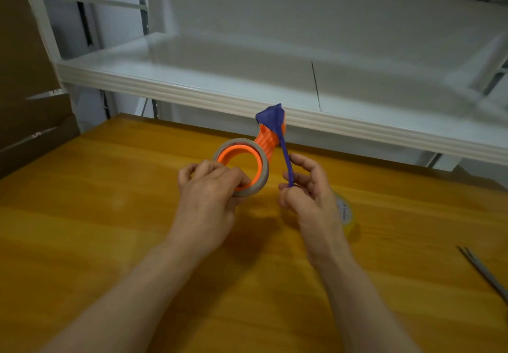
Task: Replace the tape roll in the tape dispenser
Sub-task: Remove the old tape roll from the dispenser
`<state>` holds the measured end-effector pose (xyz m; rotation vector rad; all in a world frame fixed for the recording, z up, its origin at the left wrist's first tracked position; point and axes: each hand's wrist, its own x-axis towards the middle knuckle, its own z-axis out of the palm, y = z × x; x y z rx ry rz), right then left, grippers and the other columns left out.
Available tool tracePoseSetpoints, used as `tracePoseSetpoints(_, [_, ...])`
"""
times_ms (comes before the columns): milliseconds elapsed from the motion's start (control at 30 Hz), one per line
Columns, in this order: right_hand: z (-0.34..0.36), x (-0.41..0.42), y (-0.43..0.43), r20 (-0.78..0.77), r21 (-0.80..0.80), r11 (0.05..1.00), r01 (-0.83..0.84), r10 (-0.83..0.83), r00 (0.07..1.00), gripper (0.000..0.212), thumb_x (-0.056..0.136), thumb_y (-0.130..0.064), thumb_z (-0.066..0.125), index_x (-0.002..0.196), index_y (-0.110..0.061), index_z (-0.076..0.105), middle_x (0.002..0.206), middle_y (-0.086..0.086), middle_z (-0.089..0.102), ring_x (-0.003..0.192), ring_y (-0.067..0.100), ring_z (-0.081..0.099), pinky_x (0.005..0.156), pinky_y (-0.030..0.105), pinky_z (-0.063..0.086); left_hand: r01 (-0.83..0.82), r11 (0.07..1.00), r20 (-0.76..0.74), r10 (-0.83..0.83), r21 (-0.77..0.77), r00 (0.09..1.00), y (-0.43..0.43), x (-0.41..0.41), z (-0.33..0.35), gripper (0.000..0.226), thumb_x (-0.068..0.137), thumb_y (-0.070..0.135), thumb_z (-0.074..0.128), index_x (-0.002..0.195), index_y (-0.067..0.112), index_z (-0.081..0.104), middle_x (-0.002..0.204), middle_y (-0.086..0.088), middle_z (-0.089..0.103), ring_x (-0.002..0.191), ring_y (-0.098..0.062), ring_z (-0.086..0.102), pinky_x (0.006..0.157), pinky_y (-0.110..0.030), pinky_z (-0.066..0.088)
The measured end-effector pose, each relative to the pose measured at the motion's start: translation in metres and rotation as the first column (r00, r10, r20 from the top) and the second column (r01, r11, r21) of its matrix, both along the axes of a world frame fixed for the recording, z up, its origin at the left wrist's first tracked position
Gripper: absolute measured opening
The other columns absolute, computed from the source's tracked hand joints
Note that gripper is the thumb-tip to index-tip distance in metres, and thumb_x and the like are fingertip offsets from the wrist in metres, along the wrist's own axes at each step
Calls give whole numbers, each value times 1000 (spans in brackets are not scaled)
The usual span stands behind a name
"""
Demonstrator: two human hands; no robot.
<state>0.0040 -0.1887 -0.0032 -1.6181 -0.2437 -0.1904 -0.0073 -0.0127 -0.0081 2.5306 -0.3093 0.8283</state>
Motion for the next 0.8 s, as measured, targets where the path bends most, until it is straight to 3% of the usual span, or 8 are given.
tracePoseSetpoints(133, [-6, 4, -3, -71, 119, 992, -38, 47, 996, 50, 78, -18, 67, 120, -41, 55, 117, 3, 64, 109, 26, 68, 90, 48, 60, 88, 995, 2, -88, 52, 996, 1, -2, 3, 34, 71, -2, 81, 92, 21, 70, 89, 6, 71, 103, -23, 58, 88, -35, 27])
tracePoseSetpoints(233, [-9, 7, -2, -142, 198, 980, -23, 52, 989, 46, 90, -18, 71, 127, -38, 52, 119, 11, 71, 111, 32, 69, 81, 43, 62, 135, 988, -25, -134, 78, 991, 4, -2, 5, 31, 75, 0, 79, 95, 22, 71, 92, 6, 72, 105, -19, 57, 90, -33, 27])
tracePoseSetpoints(367, [-9, 9, -7, -195, 212, 977, -6, 48, 980, 45, 91, -14, 71, 127, -36, 55, 110, 12, 76, 110, 38, 69, 92, 61, 56, 238, 969, -110, -229, 71, 967, 8, -2, 9, 33, 78, 0, 76, 102, 23, 73, 97, 8, 70, 103, -15, 54, 86, -35, 35])
tracePoseSetpoints(500, [-8, 8, -10, -215, 171, 985, 5, 32, 976, 41, 89, -15, 73, 122, -36, 60, 100, 7, 79, 105, 31, 72, 94, 56, 57, 280, 959, -241, -263, 39, 934, 13, -5, 14, 35, 90, 10, 68, 120, 29, 66, 109, 15, 61, 112, -8, 48, 93, -28, 36])
tracePoseSetpoints(567, [-8, 9, -9, -228, 155, 988, 11, 24, 973, 40, 89, -18, 75, 120, -38, 61, 96, 3, 77, 104, 29, 73, 91, 52, 59, 265, 964, -326, -260, -28, 909, 14, -5, 15, 43, 93, 10, 65, 128, 34, 56, 113, 16, 55, 108, -5, 51, 87, -19, 41])
tracePoseSetpoints(667, [-9, 9, -8, -248, 148, 989, 17, 20, 968, 39, 88, -21, 75, 120, -38, 61, 96, 4, 75, 102, 30, 73, 89, 52, 60, 261, 963, -382, -267, -68, 885, 14, -6, 15, 33, 93, 10, 63, 107, 36, 48, 105, 13, 57, 94, -8, 56, 75, -24, 49])
tracePoseSetpoints(733, [-9, 9, -9, -254, 153, 988, 19, 21, 967, 40, 88, -20, 75, 121, -37, 60, 96, 4, 75, 100, 29, 73, 88, 51, 60, 247, 969, -358, -236, -18, 903, 13, -6, 14, 28, 94, 11, 63, 95, 33, 45, 97, 10, 53, 86, -12, 52, 68, -25, 44])
tracePoseSetpoints(800, [-8, 9, -9, -258, 174, 985, 16, 30, 966, 41, 89, -18, 74, 123, -35, 59, 95, 4, 75, 96, 27, 72, 86, 51, 60, 222, 975, -300, -212, 2, 930, 12, -8, 16, 25, 92, 10, 64, 94, 30, 50, 103, 9, 55, 95, -14, 53, 74, -27, 46])
